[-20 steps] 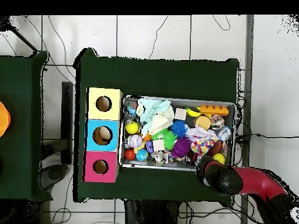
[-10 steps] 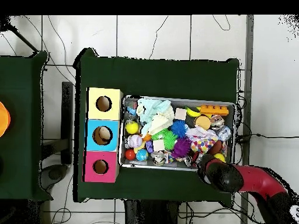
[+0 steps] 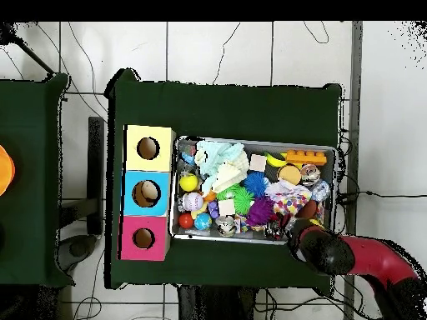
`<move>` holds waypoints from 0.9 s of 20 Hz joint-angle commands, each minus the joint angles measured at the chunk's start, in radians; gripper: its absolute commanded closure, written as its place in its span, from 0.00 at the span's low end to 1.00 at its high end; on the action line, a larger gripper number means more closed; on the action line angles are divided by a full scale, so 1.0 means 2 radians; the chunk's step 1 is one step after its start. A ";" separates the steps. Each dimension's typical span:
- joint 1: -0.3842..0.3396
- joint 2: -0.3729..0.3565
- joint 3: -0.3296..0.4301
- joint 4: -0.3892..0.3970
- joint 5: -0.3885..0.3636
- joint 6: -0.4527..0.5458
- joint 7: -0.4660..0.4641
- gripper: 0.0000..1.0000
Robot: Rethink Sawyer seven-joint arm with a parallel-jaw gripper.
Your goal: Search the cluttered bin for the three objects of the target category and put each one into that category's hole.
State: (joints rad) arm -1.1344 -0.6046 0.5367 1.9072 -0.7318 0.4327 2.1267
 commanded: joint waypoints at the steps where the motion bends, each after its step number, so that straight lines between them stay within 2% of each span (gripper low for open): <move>1: -0.002 -0.041 0.038 0.008 0.039 0.016 -0.025 0.00; 11: 0.012 -0.072 0.035 0.006 0.067 0.045 -0.043 0.00; 18: 0.015 -0.027 0.029 -0.015 0.060 0.018 -0.044 0.00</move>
State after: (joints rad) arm -1.1271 -0.7149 0.5389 1.9078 -0.6216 0.4327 2.1267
